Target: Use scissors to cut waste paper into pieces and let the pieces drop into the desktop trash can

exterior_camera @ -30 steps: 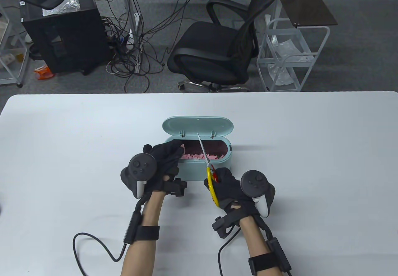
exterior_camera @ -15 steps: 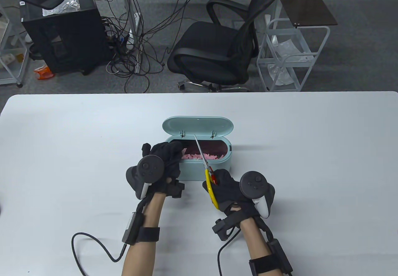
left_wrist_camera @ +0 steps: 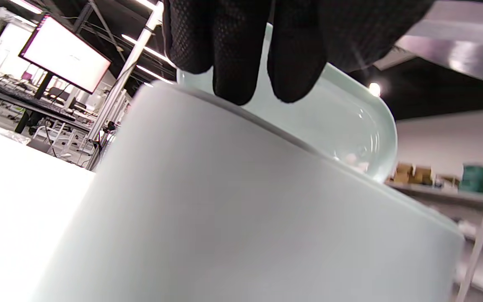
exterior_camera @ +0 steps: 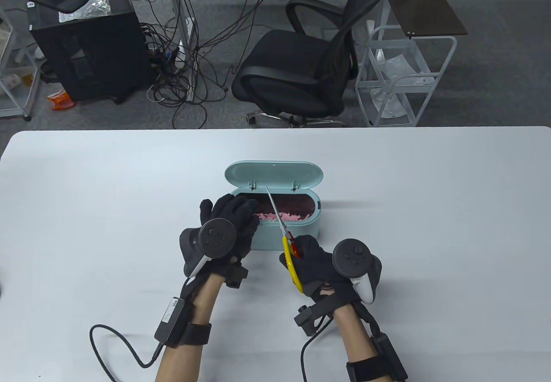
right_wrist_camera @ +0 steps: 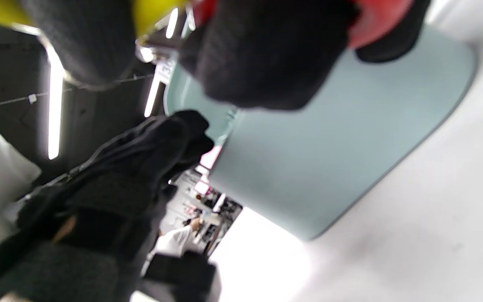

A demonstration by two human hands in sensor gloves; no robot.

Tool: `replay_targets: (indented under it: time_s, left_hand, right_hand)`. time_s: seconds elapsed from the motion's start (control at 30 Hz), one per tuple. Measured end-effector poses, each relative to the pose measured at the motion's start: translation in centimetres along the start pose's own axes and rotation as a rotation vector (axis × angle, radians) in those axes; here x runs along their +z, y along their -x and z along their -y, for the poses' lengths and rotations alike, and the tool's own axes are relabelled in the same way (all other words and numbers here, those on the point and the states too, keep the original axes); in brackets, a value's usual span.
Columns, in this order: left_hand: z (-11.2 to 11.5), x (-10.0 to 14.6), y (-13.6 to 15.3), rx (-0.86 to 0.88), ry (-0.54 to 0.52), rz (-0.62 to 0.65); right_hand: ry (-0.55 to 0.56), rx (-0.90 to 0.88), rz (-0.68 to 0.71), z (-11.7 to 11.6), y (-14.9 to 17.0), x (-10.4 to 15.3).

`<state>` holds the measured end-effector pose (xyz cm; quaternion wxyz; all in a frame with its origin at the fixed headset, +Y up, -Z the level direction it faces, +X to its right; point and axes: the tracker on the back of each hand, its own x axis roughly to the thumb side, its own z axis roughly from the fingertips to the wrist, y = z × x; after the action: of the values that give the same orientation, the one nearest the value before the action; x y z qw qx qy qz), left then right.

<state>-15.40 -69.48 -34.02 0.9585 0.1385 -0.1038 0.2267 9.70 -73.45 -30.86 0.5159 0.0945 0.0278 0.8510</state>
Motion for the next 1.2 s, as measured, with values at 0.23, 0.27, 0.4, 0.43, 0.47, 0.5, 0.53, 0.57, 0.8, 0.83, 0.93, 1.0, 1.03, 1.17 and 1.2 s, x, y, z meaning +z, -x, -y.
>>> replay_targets:
  time_s: [0.23,0.27,0.4,0.43,0.47,0.5,0.53,0.57,0.8,0.83,0.93,1.0,1.03,1.17,1.2]
  left_hand:
    - [-1.7,4.7,1.1,-0.153,0.174,0.034]
    - [-1.6,5.6,1.6,-0.166,0.301,0.021]
    - [-1.2,7.9,3.4,-0.208,0.351,0.000]
    - [-1.3,8.1,3.8,-0.194,0.337,-0.001]
    - [-1.5,8.2,4.0,-0.179,0.348,-0.010]
    - [-1.8,8.3,4.2,-0.163,0.331,-0.018]
    - [-2.0,8.3,4.3,-0.159,0.294,-0.010]
    - [-2.3,8.1,4.2,-0.159,0.254,0.003]
    - [-2.5,7.8,3.6,-0.175,0.230,0.029]
    - [-2.5,7.8,3.4,-0.182,0.228,0.033]
    - [-2.5,7.7,3.3,-0.182,0.224,0.038]
    - [-2.4,7.7,3.4,-0.178,0.222,0.041]
    - [-2.4,7.7,3.3,-0.178,0.223,0.042]
    - [-2.3,7.6,3.2,-0.187,0.228,0.040]
    - [-2.3,7.6,3.1,-0.187,0.230,0.040]
  right_hand:
    - [-0.002,0.010,0.018,-0.2,-0.2,0.2]
    - [0.001,0.013,0.023,-0.2,-0.2,0.3]
    - [0.003,0.038,0.030,-0.4,-0.4,0.4]
    - [0.006,0.060,0.031,-0.5,-0.5,0.5]
    - [0.008,0.076,0.032,-0.5,-0.5,0.5]
    - [0.010,0.100,0.034,-0.5,-0.6,0.6]
    - [0.012,0.113,0.036,-0.6,-0.7,0.6]
    - [0.018,0.136,0.041,-0.6,-0.9,0.7]
    - [0.080,0.366,0.076,-0.3,-2.2,1.4]
    - [0.098,0.412,0.087,-0.1,-2.6,1.6]
    - [0.136,0.535,0.109,0.2,-3.3,2.0]
    - [0.172,0.664,0.127,0.5,-3.8,2.4]
    - [0.191,0.731,0.133,0.6,-4.1,2.6]
    - [0.222,0.802,0.115,1.6,-4.5,3.1]
    - [0.229,0.800,0.110,1.8,-4.5,3.1]
